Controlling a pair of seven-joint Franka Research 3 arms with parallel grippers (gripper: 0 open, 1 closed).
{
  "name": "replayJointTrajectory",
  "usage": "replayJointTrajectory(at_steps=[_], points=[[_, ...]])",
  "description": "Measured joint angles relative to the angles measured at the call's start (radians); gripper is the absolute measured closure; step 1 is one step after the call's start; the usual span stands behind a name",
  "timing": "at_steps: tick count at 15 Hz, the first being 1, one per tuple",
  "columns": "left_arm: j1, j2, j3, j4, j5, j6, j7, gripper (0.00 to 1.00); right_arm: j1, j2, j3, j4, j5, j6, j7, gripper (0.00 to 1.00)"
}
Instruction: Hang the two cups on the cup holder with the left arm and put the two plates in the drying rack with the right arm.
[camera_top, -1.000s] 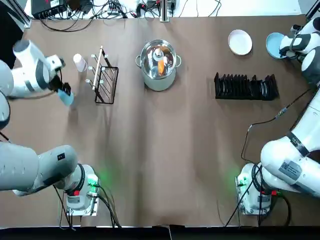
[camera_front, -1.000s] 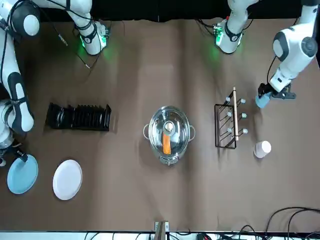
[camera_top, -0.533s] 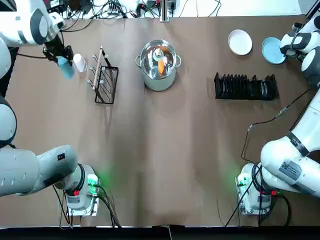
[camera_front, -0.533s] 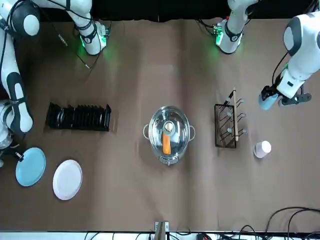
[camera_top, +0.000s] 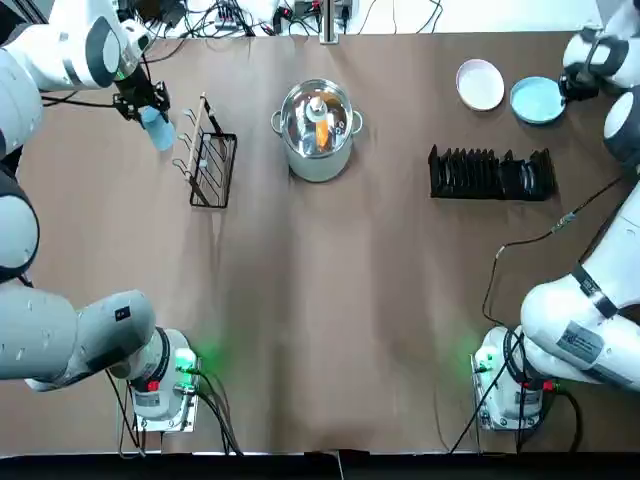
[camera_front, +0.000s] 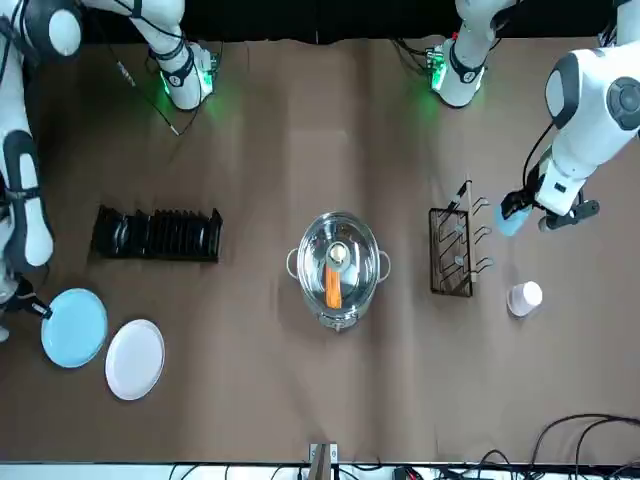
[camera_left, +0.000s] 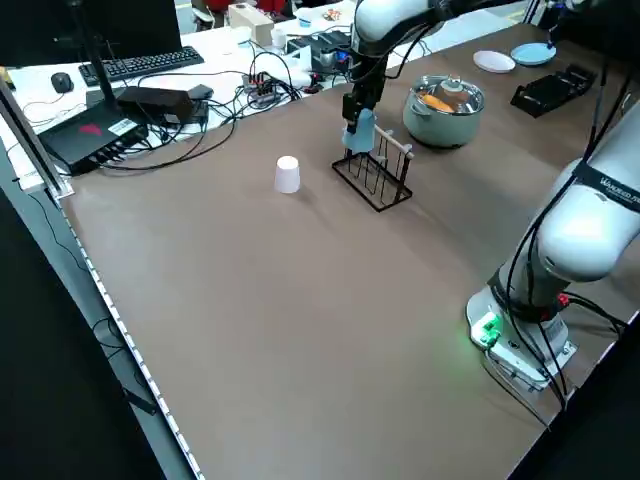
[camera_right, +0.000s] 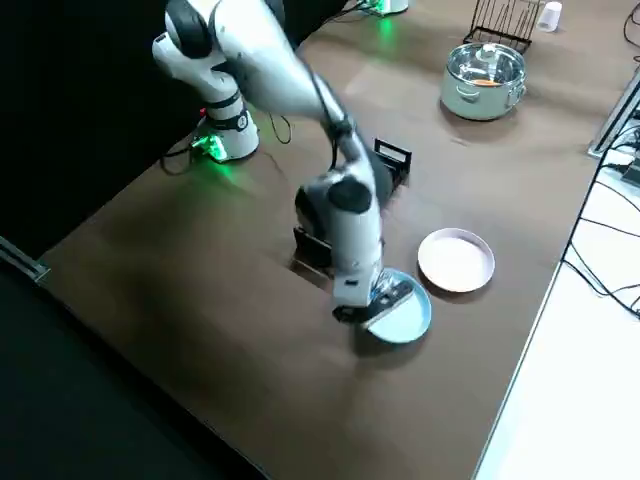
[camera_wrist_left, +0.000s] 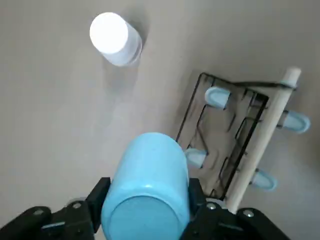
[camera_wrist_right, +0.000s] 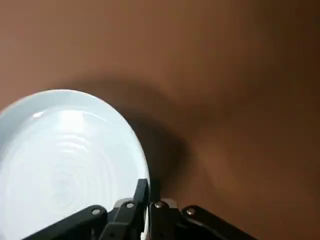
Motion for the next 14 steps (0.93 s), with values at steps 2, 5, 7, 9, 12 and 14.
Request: replayJointTrajectory(at_steps=[2,5,7,9,12,14], points=[[-0.001,0.033,-0.023,0.029,0.000,0.008,-0.058,0.32,0.040,-0.086,0.002,0.006,0.000,-0.166,-0.001,0.97],[-0.005,0.072,-0.033,0.060,0.000,0.024,-0.102,0.32,0.101,-0.216,0.004,0.007,0.000,-0.374,-0.042,0.97],[-0.010,0.091,-0.033,0.064,0.000,0.037,-0.110,0.32,0.131,-0.280,0.004,0.006,-0.001,-0.496,-0.169,0.97],[-0.015,0.125,-0.033,0.064,0.000,0.060,-0.117,0.32,0.154,-0.334,0.004,-0.002,-0.057,-0.673,-0.355,0.97],[-0.014,0.153,-0.033,0.064,0.001,0.064,-0.117,0.32,0.202,-0.342,0.004,-0.035,-0.245,-0.730,-0.421,0.97],[-0.015,0.161,-0.033,0.065,0.001,0.064,-0.117,0.32,0.248,-0.342,0.005,-0.079,-0.356,-0.729,-0.434,0.97]])
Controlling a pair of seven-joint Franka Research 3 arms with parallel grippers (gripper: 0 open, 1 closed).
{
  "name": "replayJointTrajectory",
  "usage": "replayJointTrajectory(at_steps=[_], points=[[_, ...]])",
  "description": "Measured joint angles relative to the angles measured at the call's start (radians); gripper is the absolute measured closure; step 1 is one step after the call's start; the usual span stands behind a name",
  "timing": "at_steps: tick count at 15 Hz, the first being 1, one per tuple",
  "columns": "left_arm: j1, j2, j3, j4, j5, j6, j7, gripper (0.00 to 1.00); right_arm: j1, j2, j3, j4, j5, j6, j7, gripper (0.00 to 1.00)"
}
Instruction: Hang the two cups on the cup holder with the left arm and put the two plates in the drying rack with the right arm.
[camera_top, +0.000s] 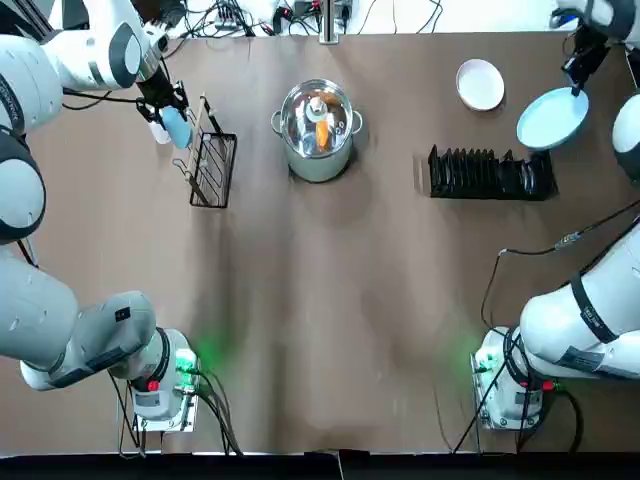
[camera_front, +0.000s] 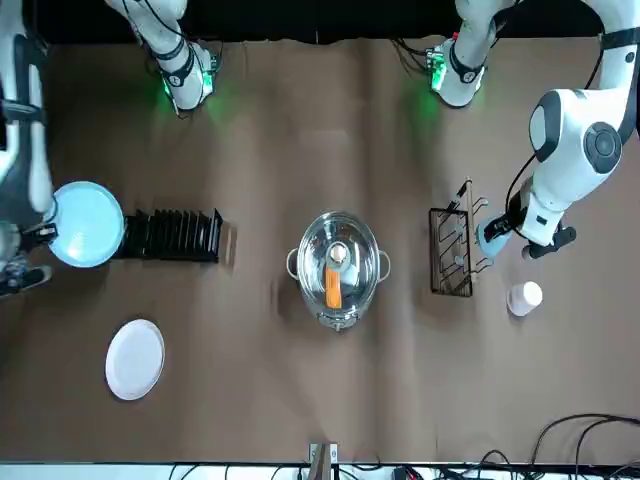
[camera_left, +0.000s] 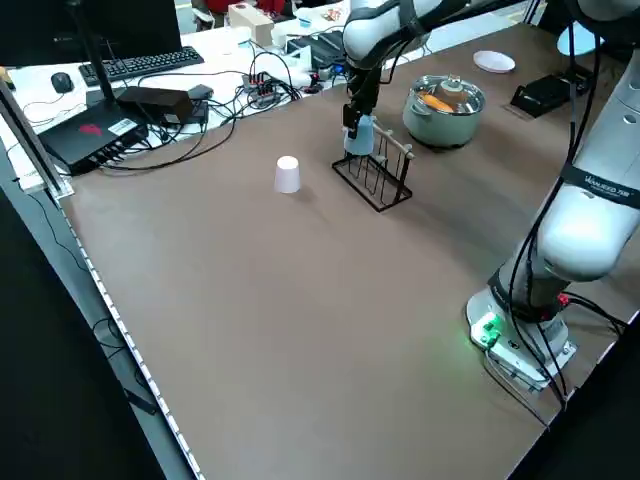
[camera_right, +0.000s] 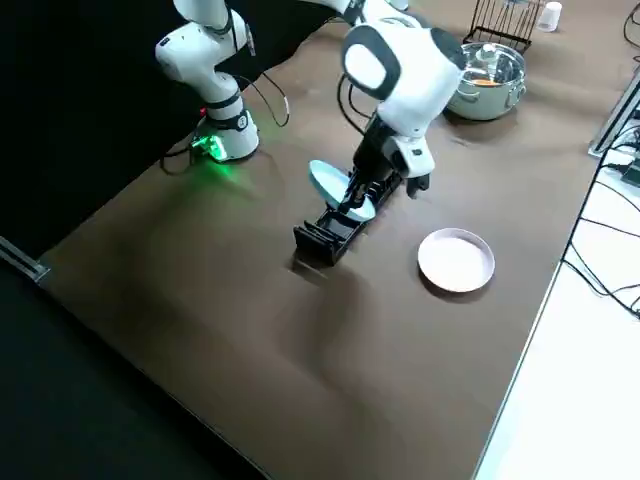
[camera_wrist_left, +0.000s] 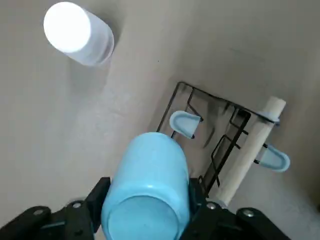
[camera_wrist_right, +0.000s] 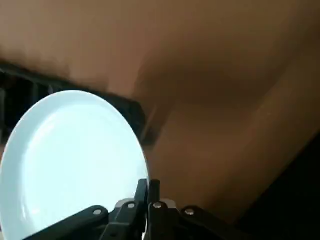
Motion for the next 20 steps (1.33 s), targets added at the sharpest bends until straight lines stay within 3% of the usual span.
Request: replayJointTrajectory(at_steps=[1,2,3,5,9,13,17,18,19,20], points=[[0.000,0.003,0.000,0.000,0.001,0.000,0.000,0.30,0.027,0.000,0.000,-0.025,-0.060,0.001,0.000,0.97],[0.000,0.004,0.000,0.001,0.004,0.001,0.000,0.23,0.053,0.000,0.001,-0.049,-0.102,0.003,0.000,0.97],[0.000,0.005,0.000,0.001,0.007,0.001,0.000,0.11,0.074,0.000,0.000,-0.069,-0.128,0.009,0.000,0.97],[0.000,0.005,0.000,0.006,0.008,0.001,0.000,0.00,0.102,0.000,0.000,-0.105,-0.200,0.039,-0.001,0.97],[0.016,0.002,0.004,0.066,0.011,-0.009,0.011,0.01,0.127,0.000,0.000,-0.197,-0.322,0.179,-0.001,0.97],[0.124,0.043,0.014,0.190,0.017,-0.048,0.192,0.01,0.148,0.000,0.000,-0.219,-0.339,0.214,0.008,0.97],[0.184,0.237,0.017,0.296,0.161,-0.016,0.322,0.01,0.175,0.009,0.000,-0.252,-0.341,0.215,0.081,0.97],[0.184,0.297,0.017,0.313,0.218,0.029,0.324,0.00,0.177,0.013,0.000,-0.256,-0.342,0.217,0.087,0.97],[0.189,0.407,0.017,0.328,0.321,0.138,0.324,0.01,0.180,0.017,0.000,-0.259,-0.343,0.220,0.100,0.97],[0.197,0.452,0.017,0.332,0.352,0.181,0.325,0.00,0.182,0.018,0.000,-0.260,-0.343,0.221,0.108,0.97]])
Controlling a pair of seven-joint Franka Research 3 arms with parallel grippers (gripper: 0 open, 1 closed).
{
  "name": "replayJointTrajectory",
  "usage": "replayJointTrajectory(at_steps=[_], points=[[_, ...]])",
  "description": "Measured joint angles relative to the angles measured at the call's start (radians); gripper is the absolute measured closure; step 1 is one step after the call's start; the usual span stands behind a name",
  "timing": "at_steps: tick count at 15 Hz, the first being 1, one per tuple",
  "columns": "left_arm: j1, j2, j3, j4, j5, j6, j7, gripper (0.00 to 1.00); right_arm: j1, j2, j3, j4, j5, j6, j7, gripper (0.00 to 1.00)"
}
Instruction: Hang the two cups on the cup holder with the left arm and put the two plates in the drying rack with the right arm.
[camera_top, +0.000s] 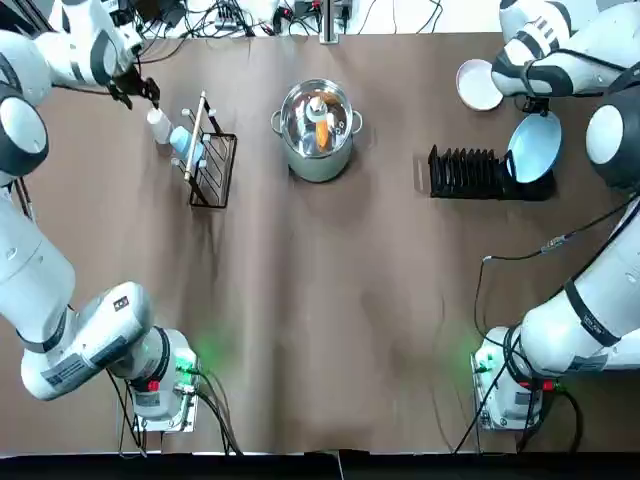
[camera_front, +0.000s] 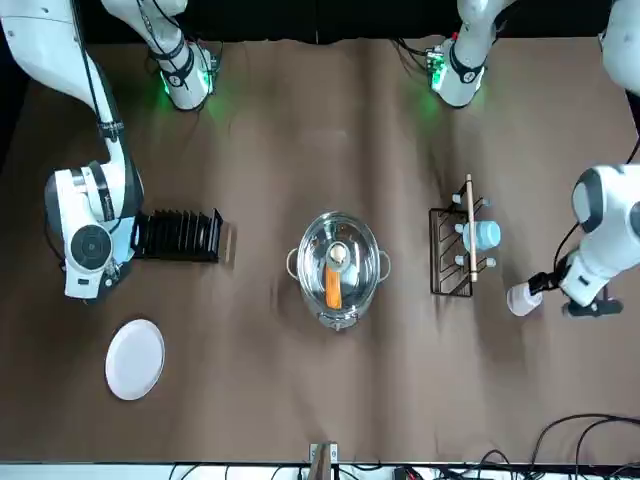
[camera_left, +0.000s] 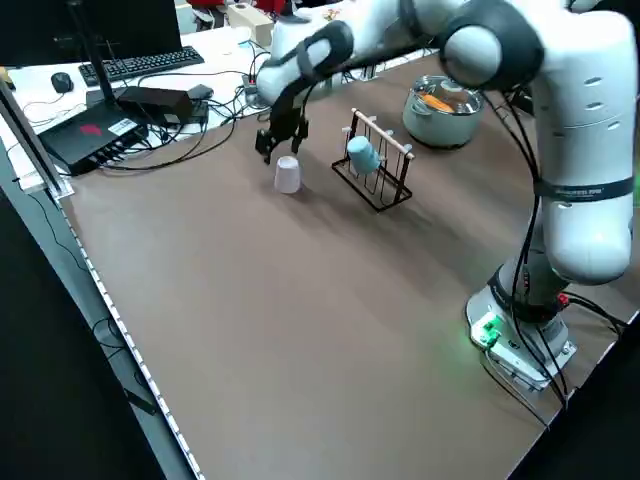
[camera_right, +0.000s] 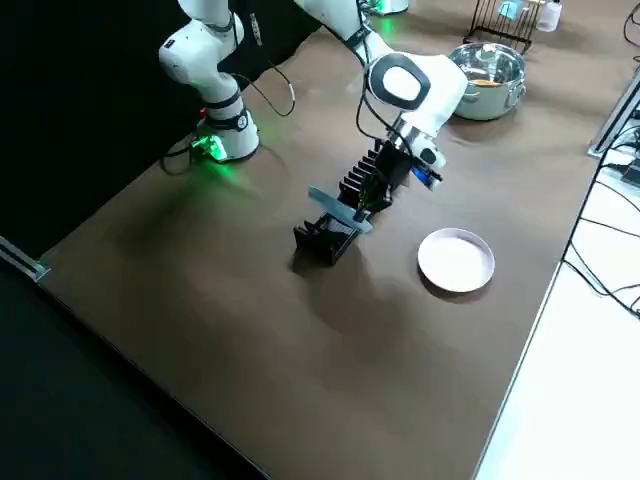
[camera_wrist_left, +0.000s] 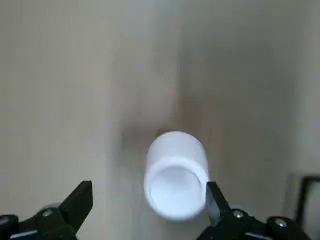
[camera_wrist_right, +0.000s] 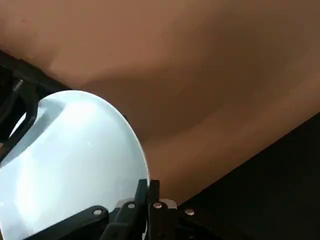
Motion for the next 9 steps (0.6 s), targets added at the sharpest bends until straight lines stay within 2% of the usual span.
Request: replayJointTrajectory(at_steps=[3,9], points=[[0.014,0.065,-0.001,0.009,0.018,0.078,0.015,0.00,0.012,0.013,0.000,-0.001,0.000,0.001,0.032,0.97],[0.013,0.072,-0.007,0.017,0.018,0.115,0.018,0.00,0.025,0.031,-0.001,-0.002,-0.006,0.000,0.042,0.96]])
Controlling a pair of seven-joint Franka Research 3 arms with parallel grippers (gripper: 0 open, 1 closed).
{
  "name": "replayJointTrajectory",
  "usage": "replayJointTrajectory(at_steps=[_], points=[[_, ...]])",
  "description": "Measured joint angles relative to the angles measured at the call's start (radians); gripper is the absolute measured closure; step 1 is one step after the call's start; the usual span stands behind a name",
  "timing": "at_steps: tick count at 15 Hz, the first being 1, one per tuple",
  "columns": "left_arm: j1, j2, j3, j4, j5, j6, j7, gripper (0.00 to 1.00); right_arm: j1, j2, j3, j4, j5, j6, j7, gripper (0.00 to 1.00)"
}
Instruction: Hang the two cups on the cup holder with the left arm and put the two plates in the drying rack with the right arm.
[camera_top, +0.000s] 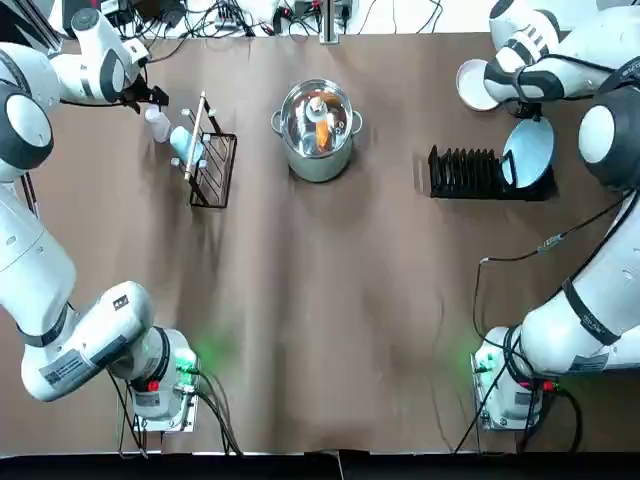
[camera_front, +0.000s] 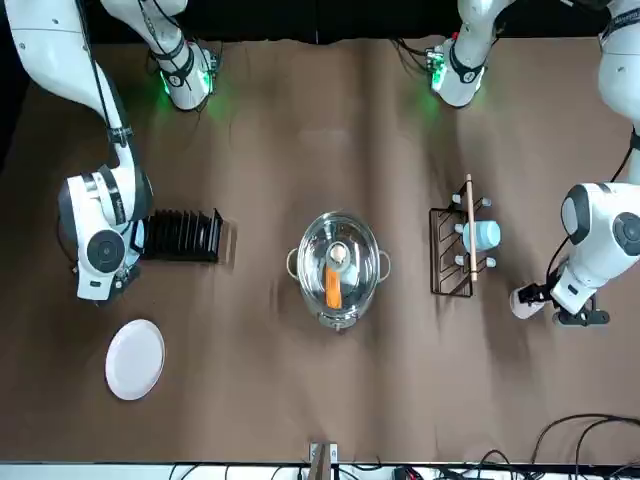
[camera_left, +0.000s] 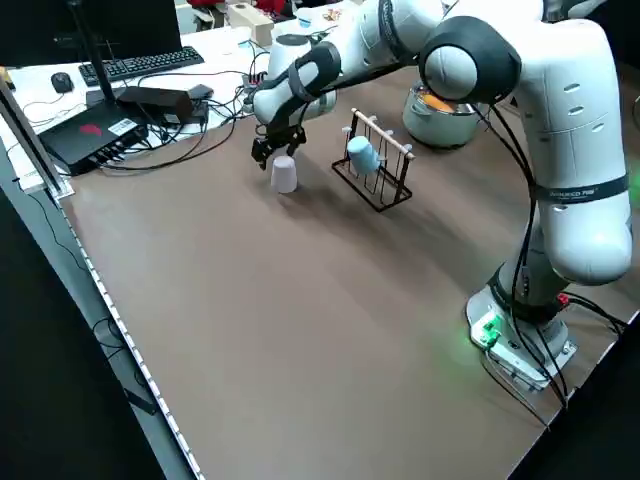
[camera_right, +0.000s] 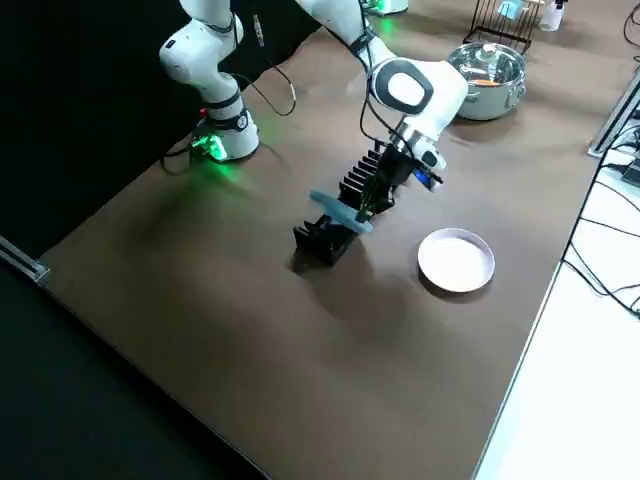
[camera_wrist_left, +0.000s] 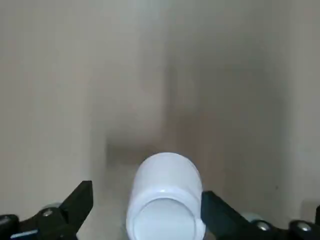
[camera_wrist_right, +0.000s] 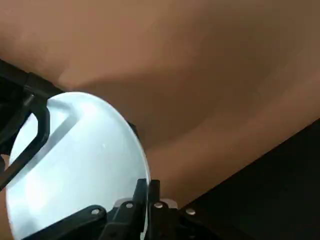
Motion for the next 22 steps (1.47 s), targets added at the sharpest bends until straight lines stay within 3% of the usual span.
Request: replayJointTrajectory(at_steps=[2,8,9,13,16,22], points=[[0.000,-0.007,-0.004,0.012,0.000,0.001,-0.004,0.00,0.000,0.006,0.000,0.000,0.000,0.000,0.001,0.93],[-0.001,-0.016,-0.008,0.000,0.000,-0.001,-0.033,0.00,0.000,0.012,0.000,0.000,0.000,0.000,0.005,0.40],[-0.001,-0.014,-0.008,-0.011,0.000,-0.001,-0.035,0.00,0.000,0.012,0.000,0.001,0.000,0.000,0.005,0.37],[-0.001,-0.004,-0.008,-0.035,0.000,-0.001,-0.038,0.03,0.003,0.011,0.000,0.042,0.001,0.000,0.005,0.37],[-0.001,-0.005,-0.008,-0.034,0.000,0.001,-0.038,0.31,0.003,0.007,0.000,0.065,0.003,-0.020,0.005,0.37],[-0.001,-0.012,-0.029,-0.014,0.000,0.003,-0.118,0.33,0.003,0.006,0.000,0.124,0.120,-0.029,0.007,0.37]])
